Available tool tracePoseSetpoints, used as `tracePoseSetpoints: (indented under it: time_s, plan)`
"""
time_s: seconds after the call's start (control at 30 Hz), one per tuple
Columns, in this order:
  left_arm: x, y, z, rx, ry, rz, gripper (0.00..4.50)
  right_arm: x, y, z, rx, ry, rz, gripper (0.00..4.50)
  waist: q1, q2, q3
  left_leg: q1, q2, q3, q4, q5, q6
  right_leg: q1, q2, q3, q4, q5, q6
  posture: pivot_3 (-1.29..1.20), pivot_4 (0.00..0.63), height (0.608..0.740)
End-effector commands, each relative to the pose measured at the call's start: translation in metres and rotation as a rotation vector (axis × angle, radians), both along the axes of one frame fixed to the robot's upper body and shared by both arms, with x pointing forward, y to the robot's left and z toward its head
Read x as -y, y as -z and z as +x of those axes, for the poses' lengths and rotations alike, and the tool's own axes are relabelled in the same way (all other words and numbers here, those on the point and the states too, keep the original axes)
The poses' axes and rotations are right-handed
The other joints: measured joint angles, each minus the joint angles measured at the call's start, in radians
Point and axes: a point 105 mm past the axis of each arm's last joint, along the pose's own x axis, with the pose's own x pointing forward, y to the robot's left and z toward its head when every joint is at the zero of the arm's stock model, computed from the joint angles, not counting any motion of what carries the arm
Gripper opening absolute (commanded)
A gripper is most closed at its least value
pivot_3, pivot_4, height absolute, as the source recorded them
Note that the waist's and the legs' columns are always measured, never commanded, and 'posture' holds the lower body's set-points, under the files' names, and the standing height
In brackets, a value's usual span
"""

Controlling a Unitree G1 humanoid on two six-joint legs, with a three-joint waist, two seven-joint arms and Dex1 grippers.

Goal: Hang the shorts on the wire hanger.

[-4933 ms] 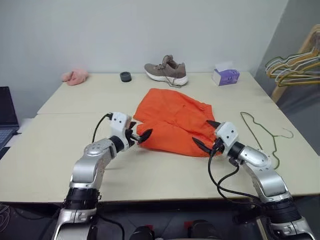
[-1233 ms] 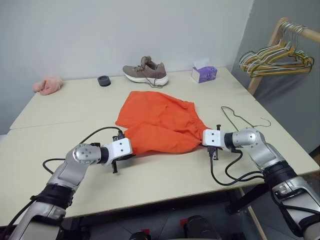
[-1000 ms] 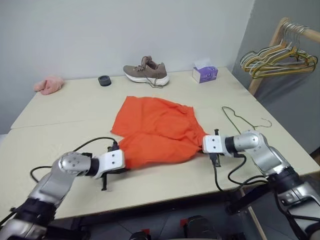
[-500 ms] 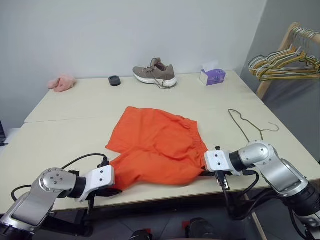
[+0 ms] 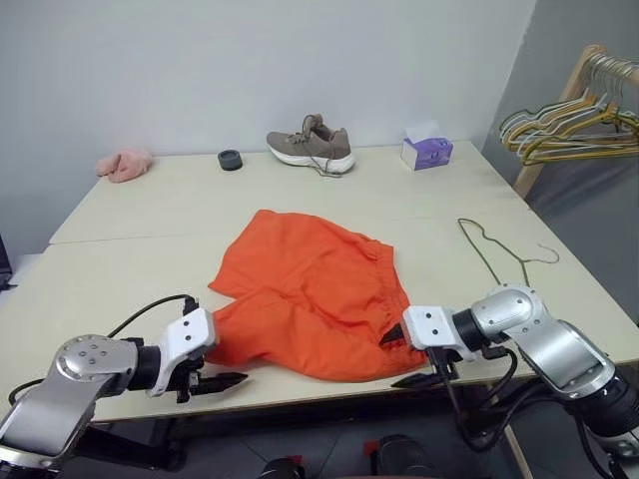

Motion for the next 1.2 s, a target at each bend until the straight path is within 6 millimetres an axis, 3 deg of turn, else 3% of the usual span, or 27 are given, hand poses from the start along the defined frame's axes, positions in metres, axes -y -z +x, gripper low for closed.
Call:
tracePoseSetpoints:
  time_s: [0.03, 0.2, 0.27, 0.37, 0.53, 0.6, 0.7, 0.8, 0.83, 0.9, 1.0, 1.07, 1.2]
  plan:
    - [0.006, -0.02, -0.005, 0.025, 0.019, -0.055, 4.1, -0.003, -0.018, 0.003, 0.027, 0.013, 0.079, 4.5, 0.001, 0.0, 0.0, 0.0, 0.0, 0.0, 0.0, 0.0, 0.0, 0.0, 0.0, 0.0, 0.0, 0.0, 0.0, -0.17, 0.0, 0.74]
    - [0.006, -0.027, -0.007, 0.059, 0.045, -0.004, 4.1, -0.002, -0.028, 0.014, 0.067, 0.07, 0.143, 4.5, 0.012, 0.0, 0.0, 0.0, 0.0, 0.0, 0.0, 0.0, 0.0, 0.0, 0.0, 0.0, 0.0, 0.0, 0.0, -0.18, 0.0, 0.74]
    - [-0.001, -0.039, 0.015, 0.193, -0.022, 0.033, 4.1, -0.002, -0.031, 0.017, 0.072, 0.088, 0.162, 4.5, 0.02, 0.0, 0.001, 0.0, 0.0, 0.0, 0.0, 0.0, 0.0, 0.0, 0.0, 0.0, 0.0, 0.0, 0.0, -0.18, 0.0, 0.74]
    - [-0.027, -0.067, 0.069, 0.567, -0.194, 0.216, 4.1, 0.001, -0.032, 0.021, 0.09, 0.107, 0.168, 4.5, 0.046, 0.0, 0.001, 0.0, 0.0, -0.001, 0.0, 0.0, 0.0, 0.0, 0.0, -0.001, 0.0, 0.0, 0.0, -0.18, 0.0, 0.74]
    - [-0.029, -0.067, 0.071, 0.587, -0.101, 0.288, 4.1, 0.003, -0.032, 0.026, 0.118, 0.129, 0.176, 4.5, 0.04, -0.001, 0.0, 0.0, -0.002, 0.003, 0.0, 0.0, 0.0, -0.001, 0.0, 0.002, -0.001, 0.001, 0.001, -0.19, 0.0, 0.74]
    - [-0.031, -0.077, 0.081, 0.638, -0.176, 0.229, 4.1, 0.002, -0.035, 0.029, 0.133, 0.149, 0.199, 4.5, 0.039, -0.001, 0.0, -0.003, -0.002, 0.004, 0.0, -0.001, -0.001, -0.003, 0.0, 0.003, -0.002, 0.0, 0.001, -0.19, 0.0, 0.74]
    - [-0.007, -0.092, 0.086, 0.608, -0.236, -0.048, 4.1, 0.003, -0.044, 0.043, 0.173, 0.241, 0.27, 4.5, 0.043, -0.002, 0.0, -0.007, -0.002, 0.002, 0.0, -0.001, -0.001, -0.004, 0.0, 0.0, -0.002, 0.0, 0.001, -0.19, 0.0, 0.74]
    - [0.018, -0.094, 0.08, 0.538, -0.182, -0.189, 4.1, 0.009, -0.055, 0.063, 0.202, 0.397, 0.355, 4.5, 0.042, -0.002, -0.001, -0.012, -0.002, 0.0, 0.002, -0.001, -0.001, -0.005, 0.0, -0.001, 0.0, 0.001, 0.001, -0.19, 0.0, 0.74]
    - [0.026, -0.093, 0.076, 0.502, -0.153, -0.228, 4.1, 0.014, -0.057, 0.071, 0.198, 0.467, 0.377, 4.5, 0.04, -0.002, -0.001, -0.012, -0.002, 0.0, 0.003, -0.001, -0.001, -0.005, 0.0, -0.001, 0.0, 0.001, 0.001, -0.2, 0.0, 0.74]
    - [0.046, -0.088, 0.066, 0.413, -0.074, -0.307, 4.1, 0.045, -0.056, 0.104, 0.223, 0.775, 0.385, 4.5, 0.038, -0.002, -0.001, -0.013, -0.002, 0.001, 0.003, -0.001, -0.001, -0.005, 0.0, 0.0, 0.0, 0.002, 0.0, -0.22, 0.0, 0.74]
    - [0.057, -0.081, 0.064, 0.37, -0.026, -0.317, 4.1, 0.085, -0.056, 0.131, 0.264, 1.082, 0.417, 4.5, 0.033, -0.002, -0.001, -0.012, -0.003, 0.001, 0.003, 0.0, 0.0, -0.004, 0.0, 0.001, 0.0, 0.004, -0.002, -0.23, 0.0, 0.74]
    - [0.062, -0.081, 0.069, 0.365, -0.02, -0.333, 4.1, 0.117, -0.055, 0.143, 0.295, 1.273, 0.431, 4.5, 0.031, -0.001, -0.001, -0.012, -0.003, 0.001, 0.003, 0.0, 0.0, -0.004, 0.001, 0.0, 0.0, 0.004, -0.003, -0.24, 0.0, 0.74]
    - [0.068, -0.086, 0.077, 0.373, -0.016, -0.357, 4.1, 0.152, -0.049, 0.153, 0.296, 1.501, 0.441, 4.5, 0.013, 0.0, -0.002, -0.012, -0.003, 0.001, 0.003, 0.001, 0.001, -0.004, 0.001, 0.0, 0.0, 0.004, -0.003, -0.26, 0.0, 0.74]
